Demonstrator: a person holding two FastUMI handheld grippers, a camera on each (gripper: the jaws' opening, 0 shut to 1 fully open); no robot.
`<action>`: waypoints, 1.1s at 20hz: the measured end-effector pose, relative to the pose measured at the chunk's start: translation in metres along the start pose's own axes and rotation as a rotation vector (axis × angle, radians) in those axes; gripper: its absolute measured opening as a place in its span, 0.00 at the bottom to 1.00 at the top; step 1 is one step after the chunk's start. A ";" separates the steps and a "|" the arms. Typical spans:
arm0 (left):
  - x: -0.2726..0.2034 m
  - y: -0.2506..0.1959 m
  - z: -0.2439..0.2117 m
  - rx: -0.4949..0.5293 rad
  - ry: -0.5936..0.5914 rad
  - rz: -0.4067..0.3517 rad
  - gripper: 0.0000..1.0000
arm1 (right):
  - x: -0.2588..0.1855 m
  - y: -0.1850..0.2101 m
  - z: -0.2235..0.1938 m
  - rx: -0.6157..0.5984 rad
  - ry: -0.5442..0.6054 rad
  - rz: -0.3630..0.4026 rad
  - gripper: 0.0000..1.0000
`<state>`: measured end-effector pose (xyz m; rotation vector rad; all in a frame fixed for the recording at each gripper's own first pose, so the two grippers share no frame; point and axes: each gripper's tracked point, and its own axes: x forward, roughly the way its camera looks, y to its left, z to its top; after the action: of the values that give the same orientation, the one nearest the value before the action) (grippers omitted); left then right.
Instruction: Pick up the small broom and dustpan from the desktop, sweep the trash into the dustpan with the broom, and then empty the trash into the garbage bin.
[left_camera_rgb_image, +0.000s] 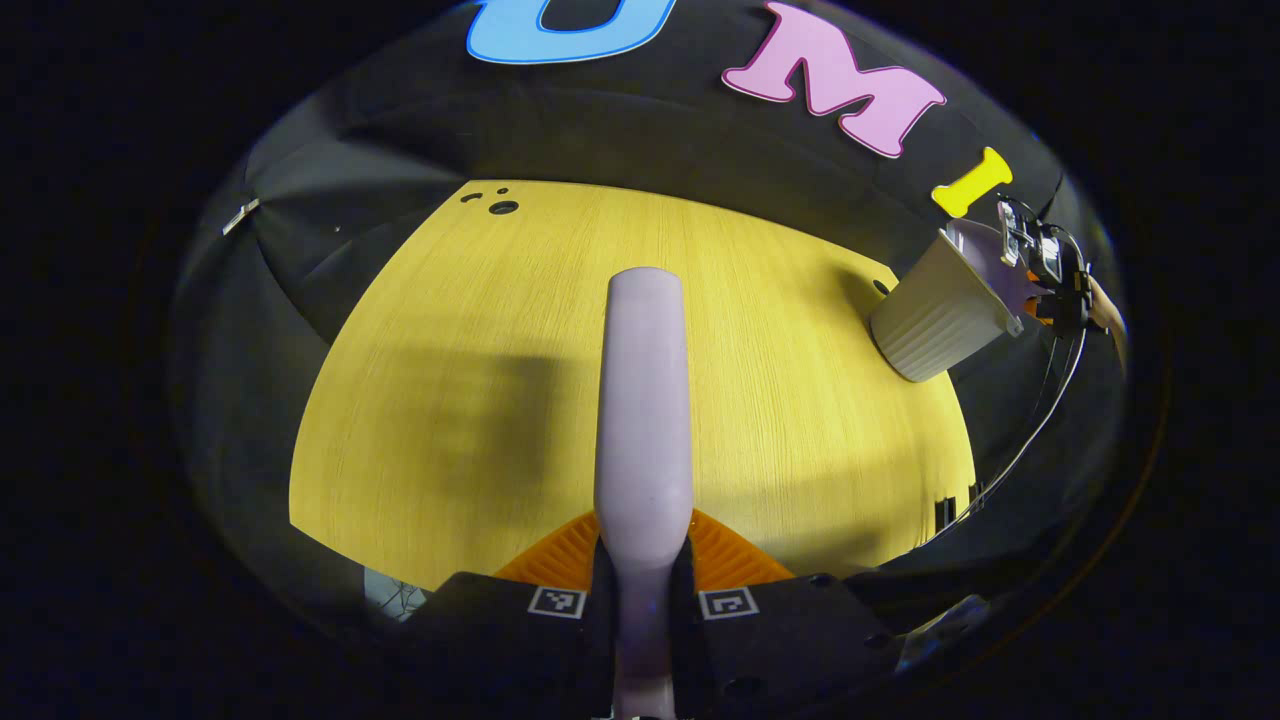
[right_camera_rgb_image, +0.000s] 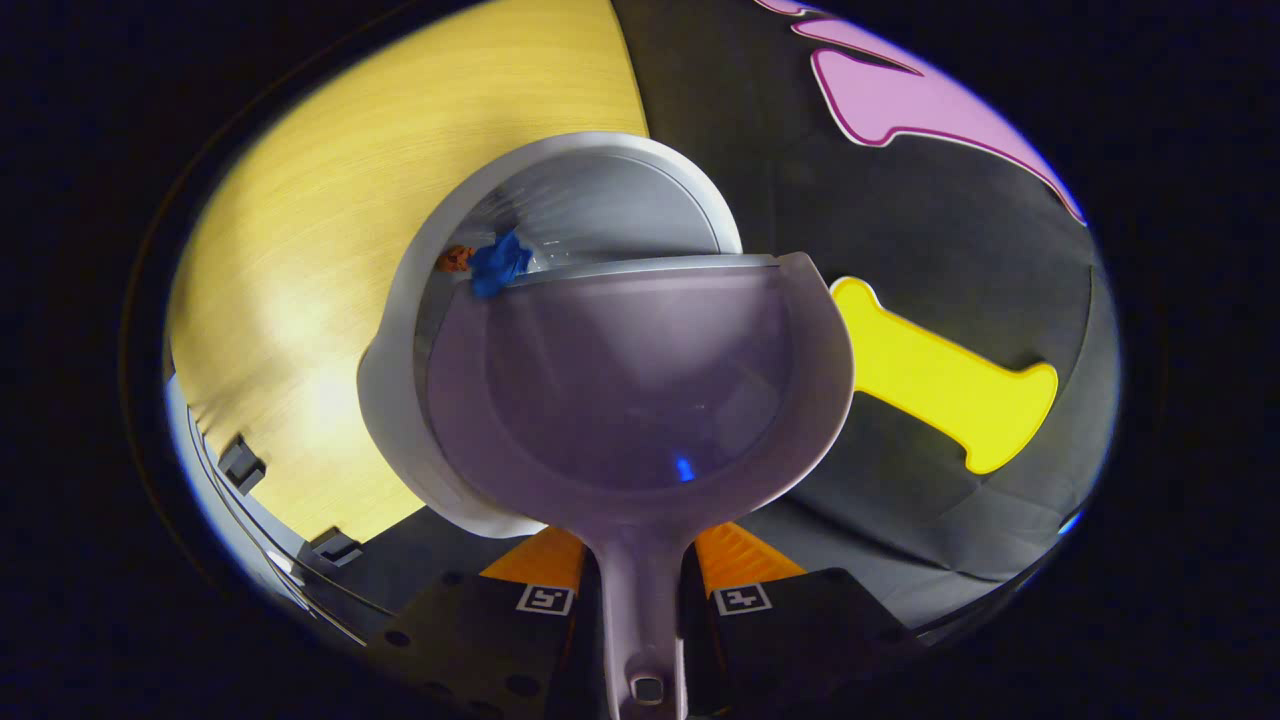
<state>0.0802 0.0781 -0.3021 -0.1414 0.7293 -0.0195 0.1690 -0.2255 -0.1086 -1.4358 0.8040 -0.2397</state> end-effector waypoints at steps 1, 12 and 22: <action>0.001 0.000 0.001 0.002 0.001 -0.001 0.27 | -0.002 0.001 -0.002 -0.005 0.005 -0.001 0.33; -0.013 0.011 0.008 0.034 -0.080 0.018 0.27 | -0.032 -0.004 -0.051 0.535 -0.020 0.054 0.36; -0.038 0.017 -0.007 0.061 -0.148 -0.011 0.27 | -0.077 0.045 -0.067 1.259 -0.132 0.225 0.36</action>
<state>0.0467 0.0967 -0.2844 -0.0878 0.5791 -0.0407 0.0580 -0.2241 -0.1195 -0.1717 0.5066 -0.3768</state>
